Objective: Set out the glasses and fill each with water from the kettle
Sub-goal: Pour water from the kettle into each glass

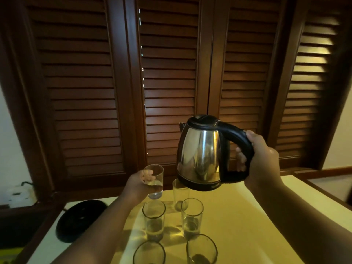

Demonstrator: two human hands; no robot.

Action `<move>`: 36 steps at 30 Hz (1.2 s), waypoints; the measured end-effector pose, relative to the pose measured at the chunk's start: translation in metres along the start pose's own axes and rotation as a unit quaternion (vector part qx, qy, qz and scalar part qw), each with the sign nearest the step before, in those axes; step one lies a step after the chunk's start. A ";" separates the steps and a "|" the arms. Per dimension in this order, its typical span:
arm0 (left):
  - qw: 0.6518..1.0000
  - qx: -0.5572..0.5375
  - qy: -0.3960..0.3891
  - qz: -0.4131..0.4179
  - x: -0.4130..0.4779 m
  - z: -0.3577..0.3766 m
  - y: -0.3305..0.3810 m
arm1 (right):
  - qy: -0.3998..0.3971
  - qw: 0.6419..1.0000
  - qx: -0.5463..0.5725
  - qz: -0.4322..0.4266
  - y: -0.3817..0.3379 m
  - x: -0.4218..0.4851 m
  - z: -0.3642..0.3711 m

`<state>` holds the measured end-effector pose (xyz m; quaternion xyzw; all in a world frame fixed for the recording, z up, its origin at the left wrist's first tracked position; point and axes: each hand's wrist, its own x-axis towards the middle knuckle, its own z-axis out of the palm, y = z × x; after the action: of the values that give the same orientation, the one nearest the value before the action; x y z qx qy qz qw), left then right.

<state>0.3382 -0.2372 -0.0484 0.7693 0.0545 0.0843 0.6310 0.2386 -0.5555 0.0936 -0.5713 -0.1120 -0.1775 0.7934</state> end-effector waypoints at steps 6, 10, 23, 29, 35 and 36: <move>0.995 -0.094 0.009 -0.032 -0.007 0.009 -0.013 | 0.047 0.999 -0.007 -0.013 0.007 -0.006 -0.014; 0.969 -0.230 0.001 -0.094 -0.007 0.010 -0.020 | 0.062 0.997 -0.020 -0.029 0.015 -0.013 -0.028; 0.953 -0.252 0.013 -0.168 0.015 0.010 -0.055 | 0.122 0.990 -0.065 -0.002 0.036 -0.023 -0.064; 0.931 -0.308 0.027 -0.196 0.006 0.012 -0.044 | 0.146 0.985 -0.092 0.014 0.040 -0.030 -0.070; 0.925 -0.318 0.024 -0.206 0.001 0.014 -0.037 | 0.157 0.981 -0.112 0.018 0.045 -0.034 -0.070; 0.928 -0.314 0.022 -0.202 0.002 0.013 -0.038 | 0.160 0.980 -0.112 0.021 0.046 -0.035 -0.071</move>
<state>0.3435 -0.2418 -0.0882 0.5027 0.1935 -0.0156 0.8424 0.2238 -0.6041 0.0176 -0.6229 0.0492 -0.2617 0.7356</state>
